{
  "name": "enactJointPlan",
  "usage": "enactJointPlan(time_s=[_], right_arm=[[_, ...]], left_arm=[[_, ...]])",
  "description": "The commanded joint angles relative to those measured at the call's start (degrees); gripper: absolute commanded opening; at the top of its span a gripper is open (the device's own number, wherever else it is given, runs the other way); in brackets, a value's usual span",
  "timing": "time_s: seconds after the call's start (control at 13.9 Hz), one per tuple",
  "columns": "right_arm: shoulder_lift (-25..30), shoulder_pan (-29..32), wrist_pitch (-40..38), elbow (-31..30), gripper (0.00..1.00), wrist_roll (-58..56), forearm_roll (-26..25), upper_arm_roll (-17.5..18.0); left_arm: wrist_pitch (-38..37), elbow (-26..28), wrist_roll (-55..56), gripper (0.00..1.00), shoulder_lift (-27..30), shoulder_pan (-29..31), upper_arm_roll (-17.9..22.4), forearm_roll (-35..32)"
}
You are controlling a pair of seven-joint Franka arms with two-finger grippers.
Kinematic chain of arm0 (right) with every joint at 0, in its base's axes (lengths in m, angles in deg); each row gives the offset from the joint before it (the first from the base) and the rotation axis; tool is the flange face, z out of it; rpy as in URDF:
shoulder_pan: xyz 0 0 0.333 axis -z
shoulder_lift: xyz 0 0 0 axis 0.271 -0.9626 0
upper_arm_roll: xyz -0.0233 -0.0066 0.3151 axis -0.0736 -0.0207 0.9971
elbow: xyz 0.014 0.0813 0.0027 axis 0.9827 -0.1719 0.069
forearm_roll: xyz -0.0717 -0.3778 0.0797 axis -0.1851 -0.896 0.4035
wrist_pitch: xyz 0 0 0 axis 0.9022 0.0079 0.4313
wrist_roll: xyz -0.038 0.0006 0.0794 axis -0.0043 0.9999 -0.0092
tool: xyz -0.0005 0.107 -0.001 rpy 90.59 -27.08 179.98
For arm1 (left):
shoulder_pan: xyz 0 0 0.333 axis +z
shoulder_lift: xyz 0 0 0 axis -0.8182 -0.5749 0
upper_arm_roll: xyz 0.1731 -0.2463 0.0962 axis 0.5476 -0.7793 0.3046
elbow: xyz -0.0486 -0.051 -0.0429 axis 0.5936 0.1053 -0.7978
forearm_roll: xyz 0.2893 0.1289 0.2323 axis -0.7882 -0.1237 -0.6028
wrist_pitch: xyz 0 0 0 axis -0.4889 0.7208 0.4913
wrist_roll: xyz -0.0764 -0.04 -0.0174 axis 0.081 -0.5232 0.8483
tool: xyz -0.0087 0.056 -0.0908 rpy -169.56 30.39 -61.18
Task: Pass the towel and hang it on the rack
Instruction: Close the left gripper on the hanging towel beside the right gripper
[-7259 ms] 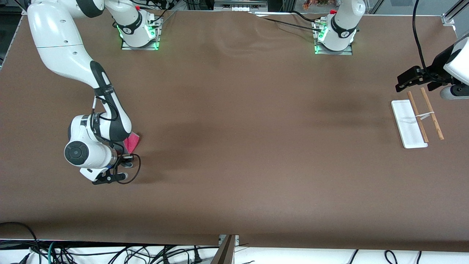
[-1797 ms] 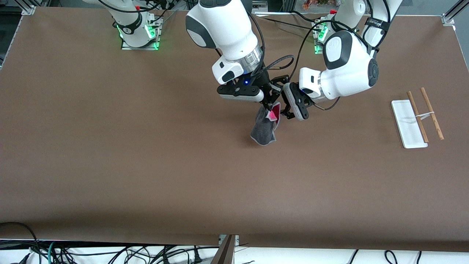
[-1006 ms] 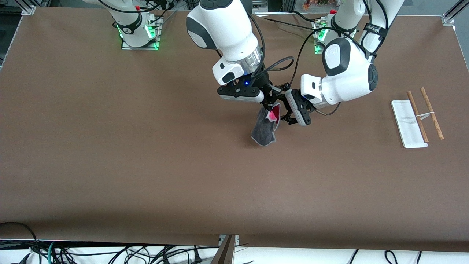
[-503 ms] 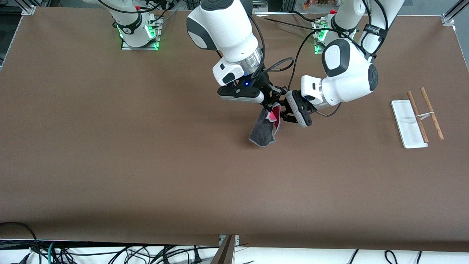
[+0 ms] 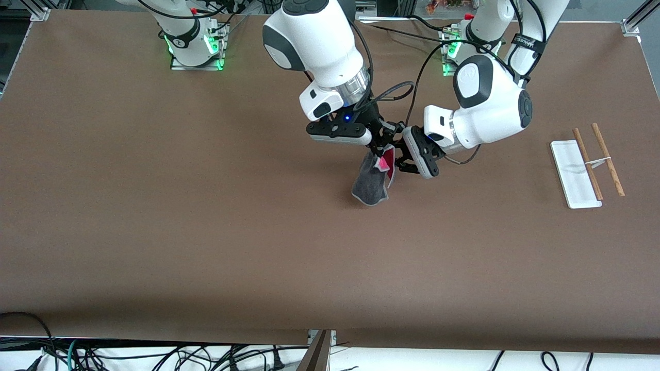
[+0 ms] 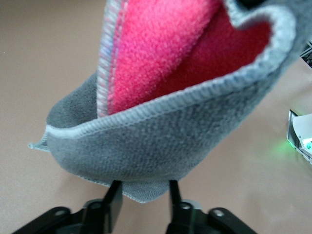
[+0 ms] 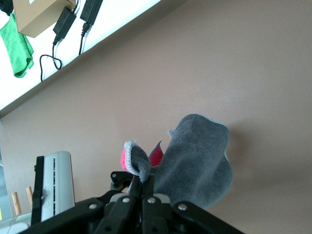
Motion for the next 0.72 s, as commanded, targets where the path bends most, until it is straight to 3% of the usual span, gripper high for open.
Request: enactJointPlan(time_s=[0.0,0.14,0.65], right_arm=[[0.23,-0.25,0.45,-0.13,0.00,0.44,0.49,-0.14],[0.23,-0.25,0.45,-0.13,0.00,0.44,0.49,-0.14],[-0.39,-0.25,0.80,-0.04,0.00,0.44,0.49,-0.14]], left_arm=[[0.17,-2.19,-6.91,0.92,-2.02,0.57,1.50,1.07],[0.08,-3.77,-10.53,0.92,-3.08,0.57,3.35,1.07],[0.08,-7.03,-10.80,0.93,-5.28,-0.22,3.36,1.07]])
